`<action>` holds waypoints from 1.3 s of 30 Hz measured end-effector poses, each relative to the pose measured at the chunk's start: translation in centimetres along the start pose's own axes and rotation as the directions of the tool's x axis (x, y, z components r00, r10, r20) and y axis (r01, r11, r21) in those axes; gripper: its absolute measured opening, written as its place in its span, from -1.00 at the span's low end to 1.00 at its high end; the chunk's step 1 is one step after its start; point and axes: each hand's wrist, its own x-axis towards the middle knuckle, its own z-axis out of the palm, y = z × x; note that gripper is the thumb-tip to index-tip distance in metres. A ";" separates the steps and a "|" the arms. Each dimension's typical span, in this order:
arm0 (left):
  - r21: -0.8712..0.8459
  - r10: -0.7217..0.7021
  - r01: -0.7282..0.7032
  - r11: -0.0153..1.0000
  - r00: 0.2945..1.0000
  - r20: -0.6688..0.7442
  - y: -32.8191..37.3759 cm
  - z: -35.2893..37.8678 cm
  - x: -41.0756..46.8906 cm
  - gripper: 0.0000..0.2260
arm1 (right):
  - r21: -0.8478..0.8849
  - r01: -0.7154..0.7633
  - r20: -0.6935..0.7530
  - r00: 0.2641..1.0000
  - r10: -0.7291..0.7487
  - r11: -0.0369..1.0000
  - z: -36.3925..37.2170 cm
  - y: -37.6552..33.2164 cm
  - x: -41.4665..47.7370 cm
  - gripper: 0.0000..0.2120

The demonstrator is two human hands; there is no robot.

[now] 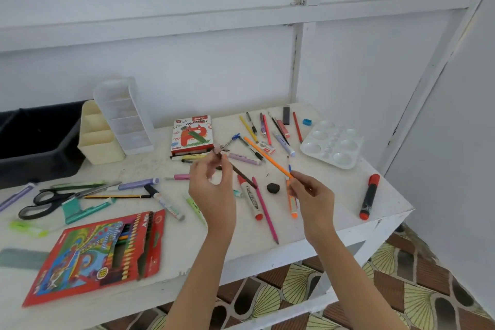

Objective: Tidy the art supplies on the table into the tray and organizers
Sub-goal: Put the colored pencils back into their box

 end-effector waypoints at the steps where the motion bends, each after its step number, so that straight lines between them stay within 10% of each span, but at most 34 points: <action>1: -0.019 0.018 -0.018 1.000 1.000 0.000 0.2 -0.9 0.7 -0.90 | 0.032 0.001 0.021 1.000 -0.002 0.999 0.7 -0.1 -0.5 -0.84; 12: 0.191 0.334 -0.412 0.891 0.880 0.338 0.6 -13.5 6.5 -0.82 | 0.278 -0.129 0.143 0.985 0.092 0.952 9.5 1.9 -6.2 -0.88; 26: 0.678 0.044 -0.587 0.442 0.769 0.638 -9.8 -26.7 8.6 -0.63 | 0.113 -0.069 -0.062 0.995 0.076 0.991 13.2 5.4 -10.8 -0.75; 39: 0.655 0.140 -0.586 0.478 0.786 0.602 -11.5 -27.6 7.6 -0.65 | -0.520 0.129 0.051 0.992 -0.119 0.844 19.2 9.3 -15.3 -0.83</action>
